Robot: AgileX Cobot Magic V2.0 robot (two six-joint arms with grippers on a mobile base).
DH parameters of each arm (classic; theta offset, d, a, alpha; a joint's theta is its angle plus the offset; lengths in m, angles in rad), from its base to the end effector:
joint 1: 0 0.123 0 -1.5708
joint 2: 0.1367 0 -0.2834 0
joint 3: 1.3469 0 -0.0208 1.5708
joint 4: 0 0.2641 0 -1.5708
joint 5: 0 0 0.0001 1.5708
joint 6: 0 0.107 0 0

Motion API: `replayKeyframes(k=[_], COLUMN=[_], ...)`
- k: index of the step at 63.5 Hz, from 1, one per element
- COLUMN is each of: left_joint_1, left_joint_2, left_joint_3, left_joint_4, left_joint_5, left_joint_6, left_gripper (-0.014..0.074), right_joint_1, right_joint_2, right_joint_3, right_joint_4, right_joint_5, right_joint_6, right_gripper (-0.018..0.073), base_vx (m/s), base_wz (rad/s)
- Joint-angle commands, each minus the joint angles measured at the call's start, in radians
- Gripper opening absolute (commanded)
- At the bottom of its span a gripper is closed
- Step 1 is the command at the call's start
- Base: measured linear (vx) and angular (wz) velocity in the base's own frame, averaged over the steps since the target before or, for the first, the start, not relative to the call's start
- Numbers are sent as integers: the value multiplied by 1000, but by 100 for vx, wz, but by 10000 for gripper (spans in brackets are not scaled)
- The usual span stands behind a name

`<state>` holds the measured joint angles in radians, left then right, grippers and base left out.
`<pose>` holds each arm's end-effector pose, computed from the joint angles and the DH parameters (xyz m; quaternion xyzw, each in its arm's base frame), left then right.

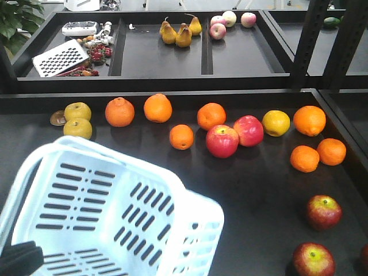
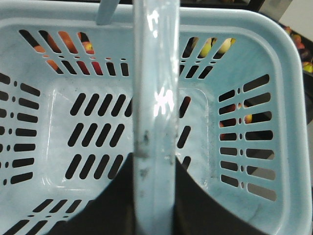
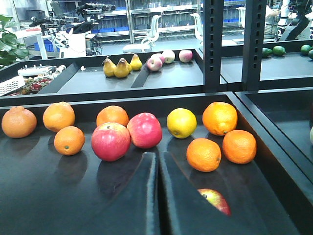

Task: Pick three apples into basket with both arms
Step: 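Lower the light-blue basket onto the table with the left gripper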

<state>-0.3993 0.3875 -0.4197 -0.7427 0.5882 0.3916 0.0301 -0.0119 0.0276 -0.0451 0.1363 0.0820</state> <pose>0.0838 -0.0790 0.2841 0.1658 0.7911 -0.3315 0.4866 0.0875 0.0020 0.1909 0.0047 0.7296 0.0208 0.6836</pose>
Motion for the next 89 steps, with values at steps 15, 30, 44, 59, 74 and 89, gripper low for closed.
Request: replayKeyframes(k=[15,30,44,59,74,89], left_joint_1=[-6,-6,-6,-6,-6,-6], left_joint_2=[172,467,786,1046,1224,1333], left_joint_3=[-158,-396,-629,-818,-969,-1053], left_joint_4=[-81,-81,-81,-80,-78,-68], left_joint_5=[-92,-27,142,247,333,375], left_joint_6=[174,356,487,637,659,685], left_gripper=[-6,-6,-6,-6,-6,1], right_joint_1=[-7,-7,-7,-7,-7,-7], right_joint_2=[-13,-13,-13,-13,-13,-13], right_joint_3=[13,13,13,13,13,13], right_joint_4=[-10,-10,-10,-10,-10,-10], right_joint_5=[-75,-75,-75,-75,-75,-75], right_joint_6=[-8,-8,-8,-8,-8,-8], right_gripper=[-4,-4,-4,-4,-4,-4], base_vx=[0,0,0,0,0,0], base_wz=[0,0,0,0,0,0])
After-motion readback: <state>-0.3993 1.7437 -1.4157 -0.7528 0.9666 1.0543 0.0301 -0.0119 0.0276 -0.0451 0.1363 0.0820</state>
